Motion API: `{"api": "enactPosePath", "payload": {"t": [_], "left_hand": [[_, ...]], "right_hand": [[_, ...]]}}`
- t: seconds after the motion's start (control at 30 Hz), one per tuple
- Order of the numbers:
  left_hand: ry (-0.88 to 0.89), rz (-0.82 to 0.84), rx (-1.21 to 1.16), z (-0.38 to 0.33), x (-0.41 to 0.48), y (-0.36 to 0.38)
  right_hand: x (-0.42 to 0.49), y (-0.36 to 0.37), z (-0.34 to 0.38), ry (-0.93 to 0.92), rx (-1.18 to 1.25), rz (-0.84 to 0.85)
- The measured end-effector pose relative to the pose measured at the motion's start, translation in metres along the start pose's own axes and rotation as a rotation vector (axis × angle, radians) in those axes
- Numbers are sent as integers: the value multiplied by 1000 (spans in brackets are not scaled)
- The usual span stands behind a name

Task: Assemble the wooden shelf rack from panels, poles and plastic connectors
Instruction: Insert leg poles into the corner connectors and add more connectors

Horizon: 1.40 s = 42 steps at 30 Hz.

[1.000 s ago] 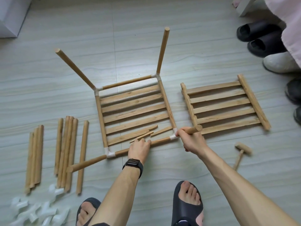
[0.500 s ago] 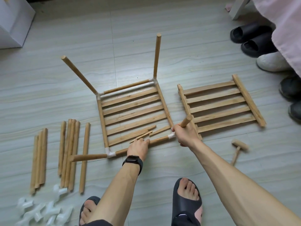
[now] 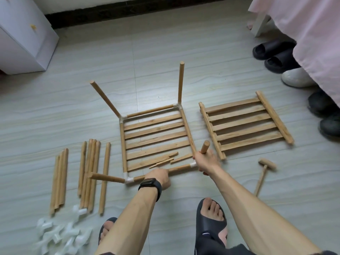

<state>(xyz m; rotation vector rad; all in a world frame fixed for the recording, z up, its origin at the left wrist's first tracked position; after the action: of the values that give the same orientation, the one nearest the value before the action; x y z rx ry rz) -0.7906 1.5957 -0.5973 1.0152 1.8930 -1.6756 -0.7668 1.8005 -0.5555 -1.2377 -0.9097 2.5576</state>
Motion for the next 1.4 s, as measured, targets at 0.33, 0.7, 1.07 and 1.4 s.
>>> {"api": "enactPosePath", "payload": {"t": [0.33,0.7,1.07,1.4], "left_hand": [[-53,124,-24,14,-18,-13],[16,-451,-149,86,-148,-285],[-402,-309,-514,364,-201,-103],[-594,-368,-701,398,-154,57]], "right_hand": [[-2,4,-6,2,-19,-87],[-75,70,38,-115,-75,228],[-185,182,254,-1014,-670,268],[-166,210,251,-1041,-362,203]]}}
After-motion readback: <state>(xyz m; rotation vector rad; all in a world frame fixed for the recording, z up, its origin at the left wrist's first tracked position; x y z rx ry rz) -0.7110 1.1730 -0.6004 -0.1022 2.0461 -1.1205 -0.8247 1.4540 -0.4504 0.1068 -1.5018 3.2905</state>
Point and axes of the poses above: each hand's wrist, its own x-axis towards the middle knuckle, its own y-axis out of the palm, z = x × y, the point moved 10 cm from there along x, towards the middle knuckle, and after that the axes turned 10 degrees about -x, right-handed, at the moved point
